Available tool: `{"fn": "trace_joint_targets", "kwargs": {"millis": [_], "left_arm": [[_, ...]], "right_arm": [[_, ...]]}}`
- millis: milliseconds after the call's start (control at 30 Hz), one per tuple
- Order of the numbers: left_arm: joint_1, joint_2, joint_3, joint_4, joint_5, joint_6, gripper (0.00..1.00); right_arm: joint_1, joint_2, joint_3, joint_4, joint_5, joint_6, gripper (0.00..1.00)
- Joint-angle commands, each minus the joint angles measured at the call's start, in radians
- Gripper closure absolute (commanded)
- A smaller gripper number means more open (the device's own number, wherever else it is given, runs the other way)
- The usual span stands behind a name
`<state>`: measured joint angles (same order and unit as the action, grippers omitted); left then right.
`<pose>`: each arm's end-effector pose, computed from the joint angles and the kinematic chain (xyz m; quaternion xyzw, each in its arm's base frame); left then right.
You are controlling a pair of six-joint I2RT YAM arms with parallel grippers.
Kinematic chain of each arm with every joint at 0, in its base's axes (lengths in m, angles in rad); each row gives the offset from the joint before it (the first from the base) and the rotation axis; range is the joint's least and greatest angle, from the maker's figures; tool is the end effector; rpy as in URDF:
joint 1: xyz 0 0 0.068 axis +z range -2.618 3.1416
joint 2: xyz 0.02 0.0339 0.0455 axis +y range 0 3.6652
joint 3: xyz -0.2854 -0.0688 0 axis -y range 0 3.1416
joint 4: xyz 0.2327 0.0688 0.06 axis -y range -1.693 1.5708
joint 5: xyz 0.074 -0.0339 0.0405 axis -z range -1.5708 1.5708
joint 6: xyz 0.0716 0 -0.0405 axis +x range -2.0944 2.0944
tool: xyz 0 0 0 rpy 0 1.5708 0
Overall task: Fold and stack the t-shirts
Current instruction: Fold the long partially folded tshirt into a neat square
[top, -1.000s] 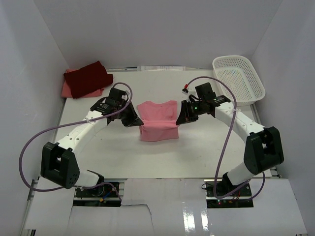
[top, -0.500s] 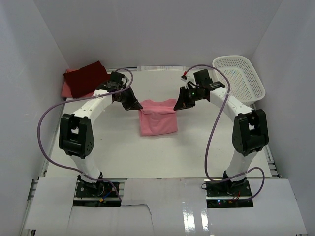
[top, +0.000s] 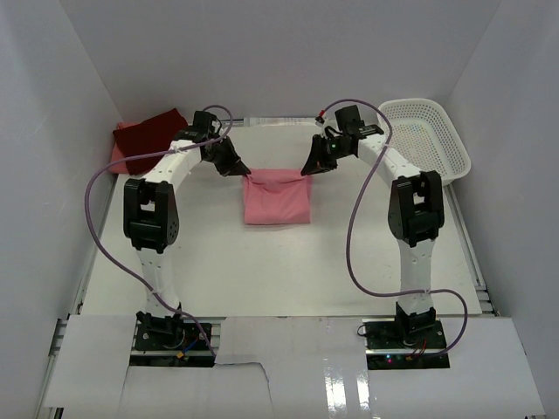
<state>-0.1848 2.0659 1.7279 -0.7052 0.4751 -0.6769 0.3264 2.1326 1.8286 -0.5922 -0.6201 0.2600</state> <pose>0.4504 -0.1175 0.2251 -0.1690 0.9250 -0.3123 0.1354 0.4552 0.1980 0.2393 -0.1307 0.8948 0.3667 0.2185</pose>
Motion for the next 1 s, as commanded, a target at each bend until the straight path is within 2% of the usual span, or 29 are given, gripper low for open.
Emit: {"fn": "trace_joint_targets", "kwargs": {"millis": [0, 167, 433, 500, 533, 567, 600, 633, 700, 733, 767, 833, 967], "left_arm": [[0.018, 0.020, 0.097, -0.023, 0.017, 0.019, 1.00], [0.025, 0.140, 0.202, -0.033, 0.043, 0.016, 1.00], [0.028, 0.301, 0.444, -0.074, 0.085, -0.001, 1.00], [0.033, 0.335, 0.496, -0.080, 0.086, -0.009, 0.99], [0.036, 0.341, 0.505, -0.079, 0.076, -0.015, 0.88], [0.038, 0.347, 0.509, -0.074, 0.069, -0.018, 0.76], [0.042, 0.347, 0.503, -0.041, 0.068, -0.019, 0.66], [0.044, 0.343, 0.490, -0.019, 0.044, -0.021, 0.43], [0.047, 0.301, 0.429, 0.072, 0.010, -0.023, 0.13], [0.048, 0.281, 0.400, 0.117, -0.019, -0.026, 0.02], [0.051, 0.258, 0.344, 0.209, -0.030, -0.027, 0.02], [0.056, 0.183, 0.299, 0.283, -0.052, -0.038, 0.02], [0.053, 0.024, 0.164, 0.433, -0.032, -0.023, 0.02]], "right_arm": [[-0.015, 0.071, 0.142, -0.052, -0.027, 0.007, 0.92], [-0.039, 0.148, 0.263, -0.061, -0.024, 0.034, 0.92], [-0.066, 0.199, 0.302, -0.038, -0.030, 0.050, 0.92], [-0.073, 0.234, 0.327, -0.029, -0.047, 0.054, 0.89], [-0.076, 0.248, 0.349, -0.012, -0.053, 0.059, 0.86], [-0.082, 0.263, 0.365, -0.005, -0.058, 0.065, 0.78], [-0.084, 0.283, 0.376, 0.014, -0.070, 0.067, 0.61], [-0.086, 0.285, 0.368, 0.079, -0.063, 0.076, 0.56], [-0.095, 0.260, 0.322, 0.187, -0.035, 0.119, 0.48], [-0.101, 0.245, 0.273, 0.295, -0.014, 0.130, 0.46], [-0.101, 0.196, 0.235, 0.355, 0.041, 0.148, 0.45], [-0.101, 0.139, 0.137, 0.477, 0.074, 0.148, 0.43], [-0.084, 0.057, 0.113, 0.427, 0.066, 0.104, 0.40]]}}
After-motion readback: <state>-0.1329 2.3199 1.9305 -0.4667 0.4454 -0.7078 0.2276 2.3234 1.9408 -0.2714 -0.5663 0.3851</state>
